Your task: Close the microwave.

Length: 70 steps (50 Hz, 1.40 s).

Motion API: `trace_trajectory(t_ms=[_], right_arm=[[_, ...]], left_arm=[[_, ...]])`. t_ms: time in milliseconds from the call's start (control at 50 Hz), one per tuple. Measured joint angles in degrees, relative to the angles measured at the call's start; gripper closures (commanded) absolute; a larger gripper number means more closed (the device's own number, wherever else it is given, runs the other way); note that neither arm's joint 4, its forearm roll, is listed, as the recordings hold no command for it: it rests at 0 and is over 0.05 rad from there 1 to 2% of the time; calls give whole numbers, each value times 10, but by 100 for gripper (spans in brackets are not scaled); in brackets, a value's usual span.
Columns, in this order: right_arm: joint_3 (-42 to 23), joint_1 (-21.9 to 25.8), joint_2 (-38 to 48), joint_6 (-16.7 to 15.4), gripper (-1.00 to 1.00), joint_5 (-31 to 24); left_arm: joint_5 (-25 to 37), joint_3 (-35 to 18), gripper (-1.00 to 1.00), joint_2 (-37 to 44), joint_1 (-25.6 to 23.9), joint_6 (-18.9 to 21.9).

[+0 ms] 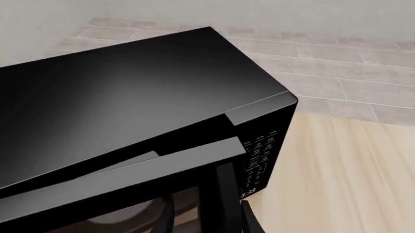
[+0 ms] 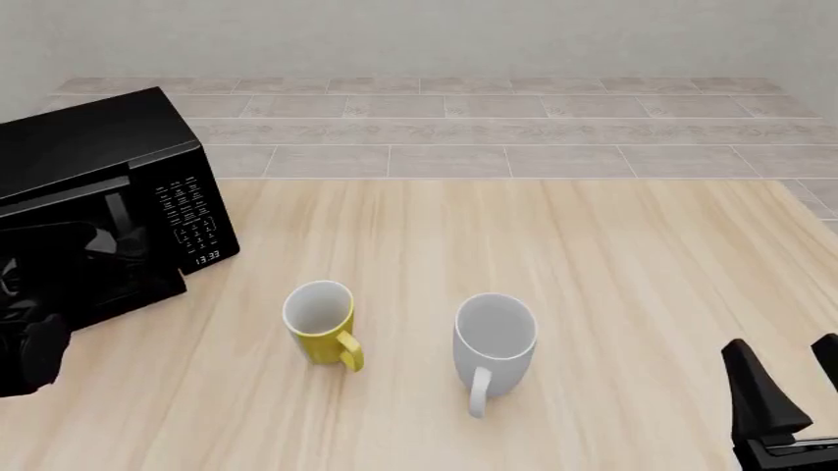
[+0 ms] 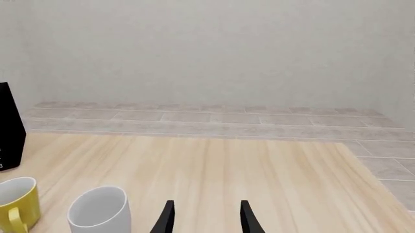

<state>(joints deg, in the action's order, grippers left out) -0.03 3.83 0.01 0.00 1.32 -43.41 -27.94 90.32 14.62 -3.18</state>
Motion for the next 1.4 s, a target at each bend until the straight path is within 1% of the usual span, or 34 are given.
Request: trace_trajectory(t_ms=[780, 900, 1400], right_arm=[[0, 1, 0, -4, -100, 0], [0, 1, 0, -4, -100, 0], [0, -3, 0, -1, -100, 3]], left_arm=[[-11, -17, -100, 21, 5, -8], [-11, -20, -100, 24, 2, -4], [10, -34, -100, 25, 5, -8]])
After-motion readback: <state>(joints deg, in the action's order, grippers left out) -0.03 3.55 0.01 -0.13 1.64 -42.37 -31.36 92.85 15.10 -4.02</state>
